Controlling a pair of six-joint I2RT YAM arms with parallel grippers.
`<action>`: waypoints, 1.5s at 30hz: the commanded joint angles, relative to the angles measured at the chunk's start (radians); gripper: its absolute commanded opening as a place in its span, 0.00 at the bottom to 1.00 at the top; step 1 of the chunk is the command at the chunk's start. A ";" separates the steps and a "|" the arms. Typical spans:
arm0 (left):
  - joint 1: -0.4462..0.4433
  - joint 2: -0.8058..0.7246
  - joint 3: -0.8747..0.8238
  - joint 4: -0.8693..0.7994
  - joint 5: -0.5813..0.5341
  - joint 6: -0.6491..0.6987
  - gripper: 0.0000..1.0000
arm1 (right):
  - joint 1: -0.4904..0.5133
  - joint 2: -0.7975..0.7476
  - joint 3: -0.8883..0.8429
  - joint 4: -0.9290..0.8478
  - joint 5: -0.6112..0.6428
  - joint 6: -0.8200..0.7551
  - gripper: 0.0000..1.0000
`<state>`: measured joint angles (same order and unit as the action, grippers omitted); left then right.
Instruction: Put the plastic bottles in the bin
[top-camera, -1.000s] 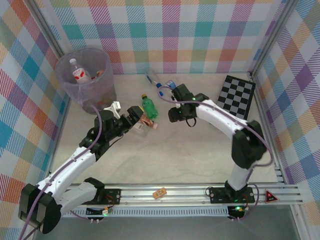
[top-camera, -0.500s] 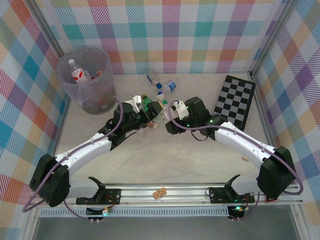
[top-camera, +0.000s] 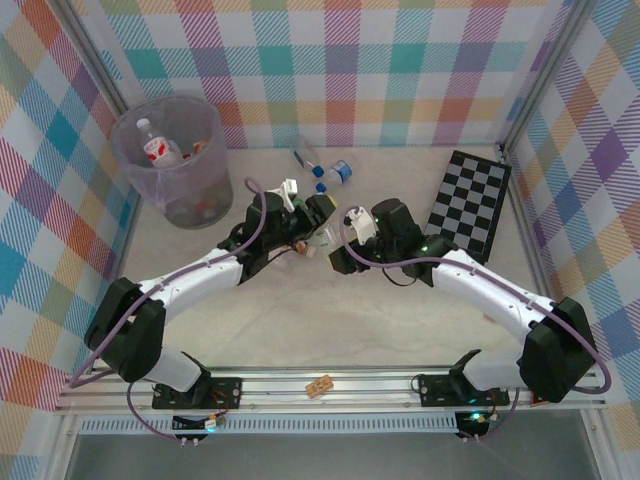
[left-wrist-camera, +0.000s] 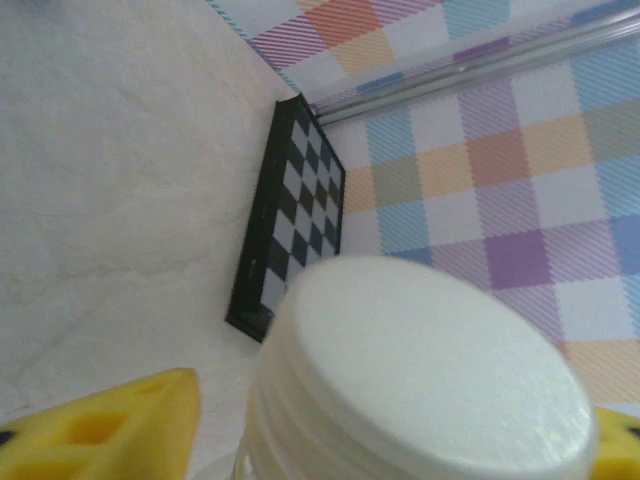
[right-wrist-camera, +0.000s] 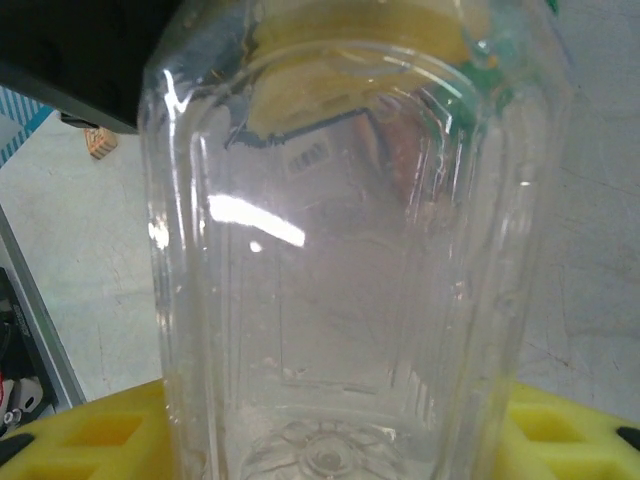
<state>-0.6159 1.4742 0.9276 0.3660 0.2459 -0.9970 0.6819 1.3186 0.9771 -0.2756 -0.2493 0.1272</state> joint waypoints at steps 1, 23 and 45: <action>-0.018 -0.004 0.030 0.048 0.014 -0.027 0.48 | 0.009 -0.013 -0.001 0.030 -0.011 -0.006 0.57; 0.126 -0.048 0.319 -0.338 0.041 0.211 0.36 | -0.111 -0.258 0.067 -0.244 0.066 0.085 0.99; 0.856 0.145 0.935 -0.635 -0.074 0.391 0.22 | -0.122 -0.223 -0.006 -0.340 0.075 0.103 1.00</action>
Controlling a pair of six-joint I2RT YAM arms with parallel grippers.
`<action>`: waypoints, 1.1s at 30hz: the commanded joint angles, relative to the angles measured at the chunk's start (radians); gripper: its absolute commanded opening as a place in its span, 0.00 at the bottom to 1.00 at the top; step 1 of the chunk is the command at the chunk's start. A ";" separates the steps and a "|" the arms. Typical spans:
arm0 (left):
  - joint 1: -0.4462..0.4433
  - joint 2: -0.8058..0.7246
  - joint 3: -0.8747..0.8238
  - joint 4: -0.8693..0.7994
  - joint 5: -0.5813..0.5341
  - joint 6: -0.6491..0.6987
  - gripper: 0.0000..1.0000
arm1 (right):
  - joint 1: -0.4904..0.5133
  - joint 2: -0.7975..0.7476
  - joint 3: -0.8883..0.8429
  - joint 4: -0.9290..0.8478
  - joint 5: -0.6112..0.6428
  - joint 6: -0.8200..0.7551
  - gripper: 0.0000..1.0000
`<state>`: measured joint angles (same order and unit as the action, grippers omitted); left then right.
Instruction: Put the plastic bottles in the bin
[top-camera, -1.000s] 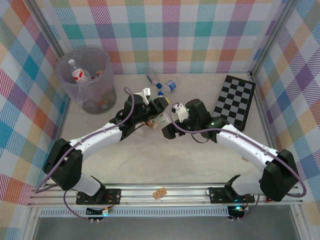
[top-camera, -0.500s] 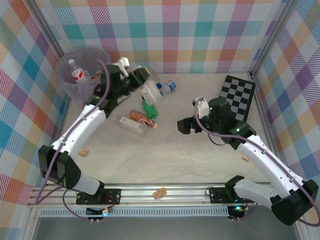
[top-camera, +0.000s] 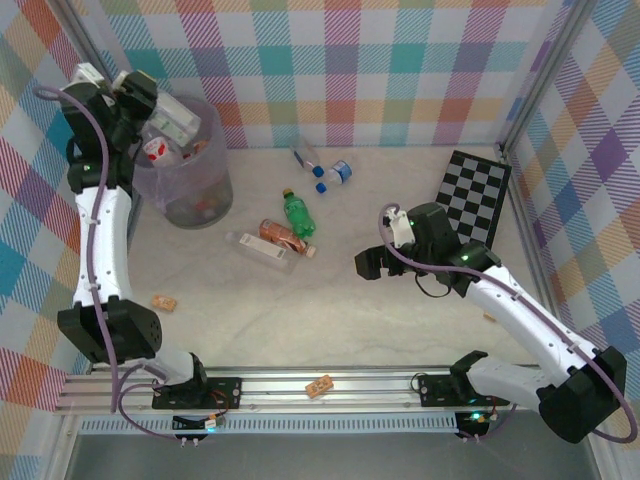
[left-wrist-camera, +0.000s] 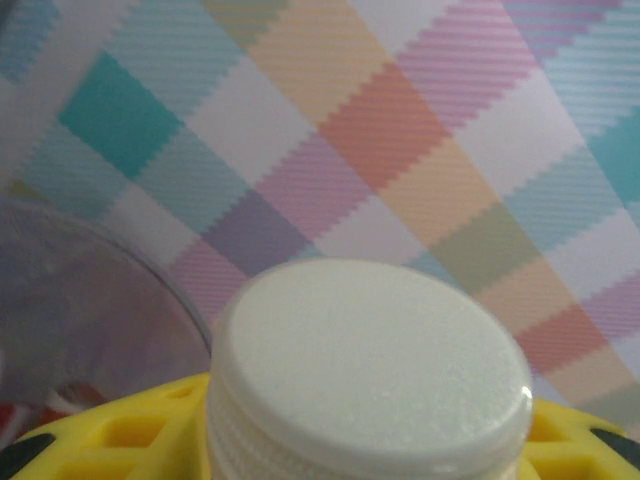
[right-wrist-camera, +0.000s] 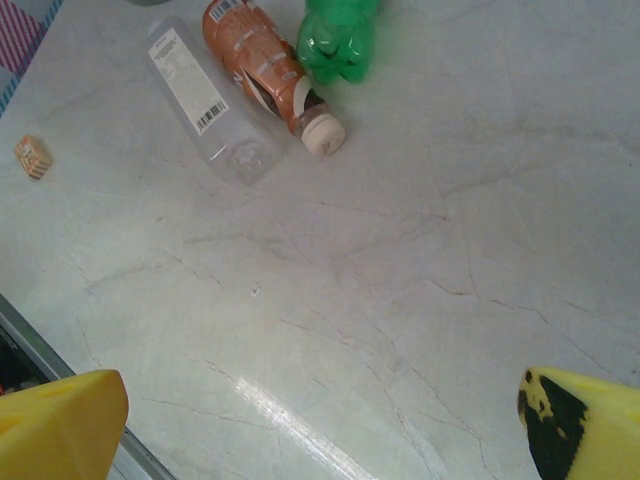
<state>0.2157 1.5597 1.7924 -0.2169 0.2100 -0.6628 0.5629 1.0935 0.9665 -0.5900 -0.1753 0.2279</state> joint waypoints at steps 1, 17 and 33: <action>0.026 0.095 0.108 -0.105 -0.049 0.083 0.21 | -0.003 0.001 0.002 -0.028 -0.001 0.003 1.00; 0.023 0.536 0.499 -0.477 -0.021 0.240 0.16 | -0.003 0.039 0.009 -0.057 0.032 -0.004 0.99; 0.005 0.572 0.518 -0.562 -0.021 0.353 0.85 | -0.003 0.059 -0.015 -0.045 0.038 -0.007 1.00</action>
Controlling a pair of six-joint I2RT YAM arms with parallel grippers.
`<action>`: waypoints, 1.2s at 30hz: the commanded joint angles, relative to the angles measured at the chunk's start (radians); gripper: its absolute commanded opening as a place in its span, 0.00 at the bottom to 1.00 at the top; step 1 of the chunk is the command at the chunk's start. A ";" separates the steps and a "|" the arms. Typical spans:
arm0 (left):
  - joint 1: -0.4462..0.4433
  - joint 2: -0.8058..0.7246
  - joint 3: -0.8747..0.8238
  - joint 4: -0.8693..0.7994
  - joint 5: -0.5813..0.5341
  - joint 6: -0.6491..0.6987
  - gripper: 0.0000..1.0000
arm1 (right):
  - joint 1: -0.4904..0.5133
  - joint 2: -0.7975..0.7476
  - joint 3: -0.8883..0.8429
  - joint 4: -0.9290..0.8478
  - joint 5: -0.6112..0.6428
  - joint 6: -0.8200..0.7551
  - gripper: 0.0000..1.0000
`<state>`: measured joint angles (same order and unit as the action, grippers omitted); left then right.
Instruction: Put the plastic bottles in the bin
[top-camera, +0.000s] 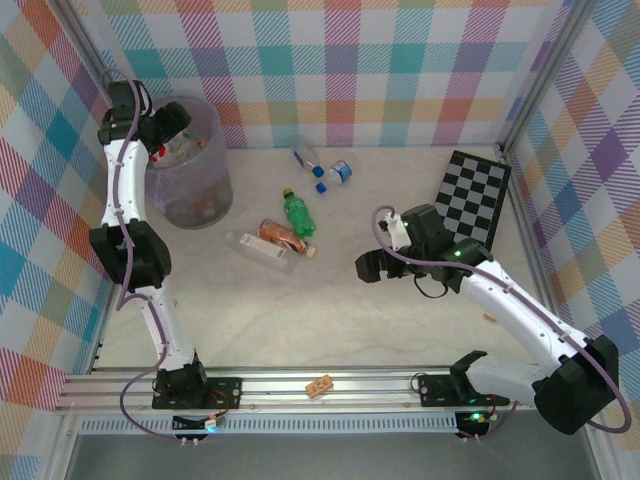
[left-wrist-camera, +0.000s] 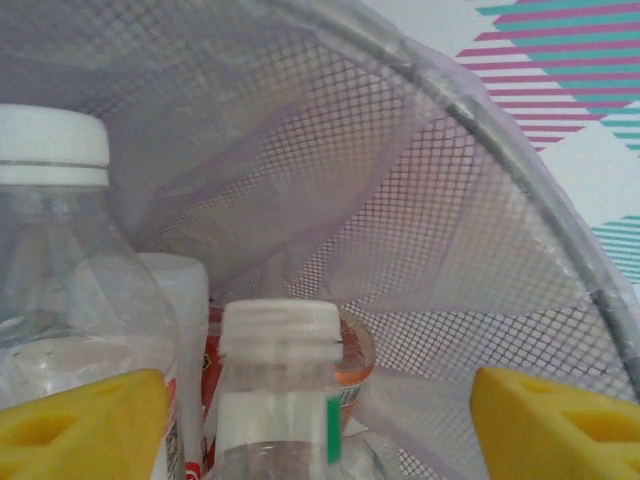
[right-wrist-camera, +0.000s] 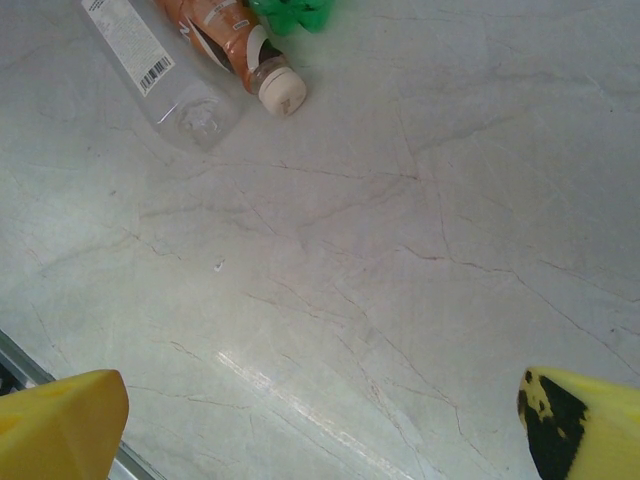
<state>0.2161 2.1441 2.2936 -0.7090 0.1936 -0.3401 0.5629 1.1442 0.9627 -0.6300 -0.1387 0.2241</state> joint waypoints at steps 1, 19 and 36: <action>0.005 -0.019 0.017 -0.072 -0.006 0.033 0.87 | -0.003 0.007 -0.014 -0.003 0.003 -0.002 1.00; 0.003 -0.248 0.034 -0.119 -0.062 0.147 0.95 | -0.068 0.069 0.072 -0.013 0.028 0.095 1.00; -0.374 -0.953 -0.896 0.158 -0.179 0.038 0.96 | -0.136 0.655 0.707 -0.139 0.032 0.371 0.99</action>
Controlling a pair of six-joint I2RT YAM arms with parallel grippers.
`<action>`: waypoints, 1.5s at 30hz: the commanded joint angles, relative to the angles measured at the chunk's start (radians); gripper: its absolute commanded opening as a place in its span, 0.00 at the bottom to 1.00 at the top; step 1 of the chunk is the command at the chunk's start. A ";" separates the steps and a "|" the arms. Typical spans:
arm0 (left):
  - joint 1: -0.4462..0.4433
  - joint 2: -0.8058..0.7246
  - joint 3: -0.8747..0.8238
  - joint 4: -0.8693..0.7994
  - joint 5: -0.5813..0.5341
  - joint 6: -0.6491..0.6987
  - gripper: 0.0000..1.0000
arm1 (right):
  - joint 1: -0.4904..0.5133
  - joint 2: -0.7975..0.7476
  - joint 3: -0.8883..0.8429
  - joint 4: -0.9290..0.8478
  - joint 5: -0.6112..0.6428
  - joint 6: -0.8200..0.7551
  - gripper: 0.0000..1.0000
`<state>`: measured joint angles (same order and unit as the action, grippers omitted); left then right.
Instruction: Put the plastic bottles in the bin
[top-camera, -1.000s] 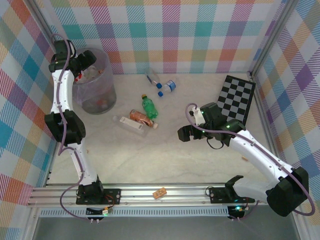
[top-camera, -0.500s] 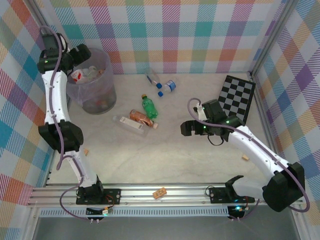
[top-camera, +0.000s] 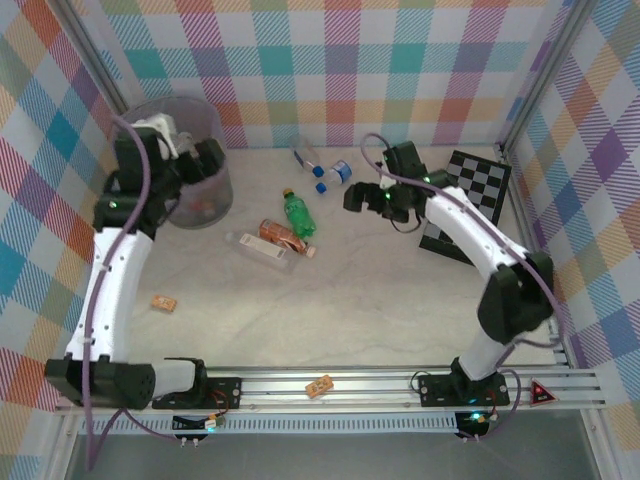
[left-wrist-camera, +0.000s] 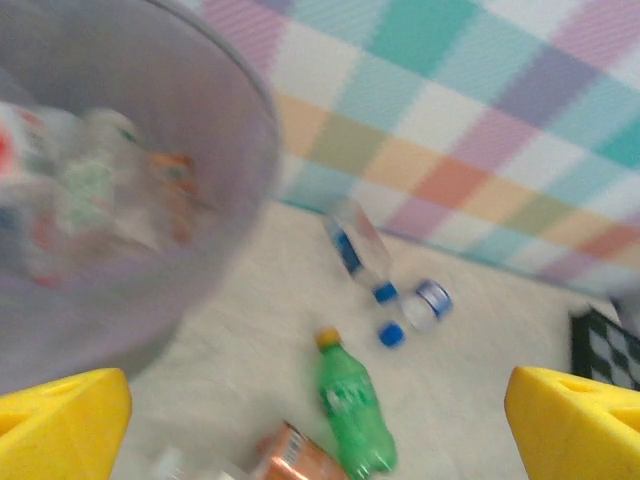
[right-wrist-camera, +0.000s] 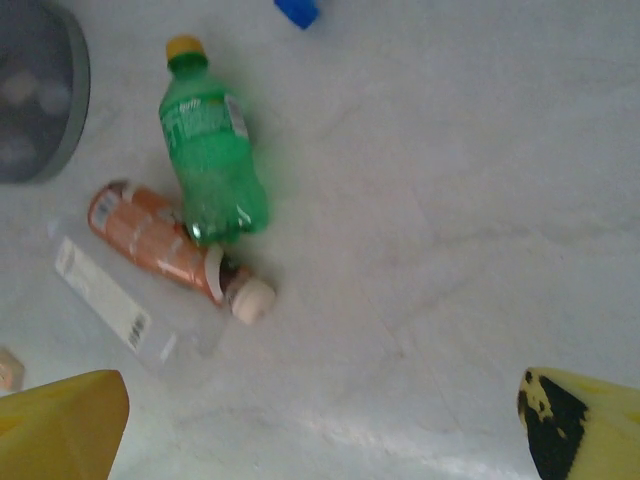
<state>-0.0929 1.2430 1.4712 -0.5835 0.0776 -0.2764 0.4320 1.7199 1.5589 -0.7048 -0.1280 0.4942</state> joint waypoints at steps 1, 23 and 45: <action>-0.098 -0.080 -0.115 0.032 -0.080 -0.044 0.96 | -0.006 0.132 0.173 -0.094 0.060 0.141 1.00; -0.528 -0.256 -0.585 0.204 -0.214 -0.330 0.96 | -0.036 0.898 0.946 -0.010 0.145 0.496 0.97; -0.529 -0.303 -0.556 0.122 -0.274 -0.310 0.96 | -0.085 1.127 1.039 0.154 0.044 0.600 0.92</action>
<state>-0.6132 0.9394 0.8822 -0.4461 -0.1780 -0.5877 0.3523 2.7701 2.6118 -0.5350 -0.0654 1.0771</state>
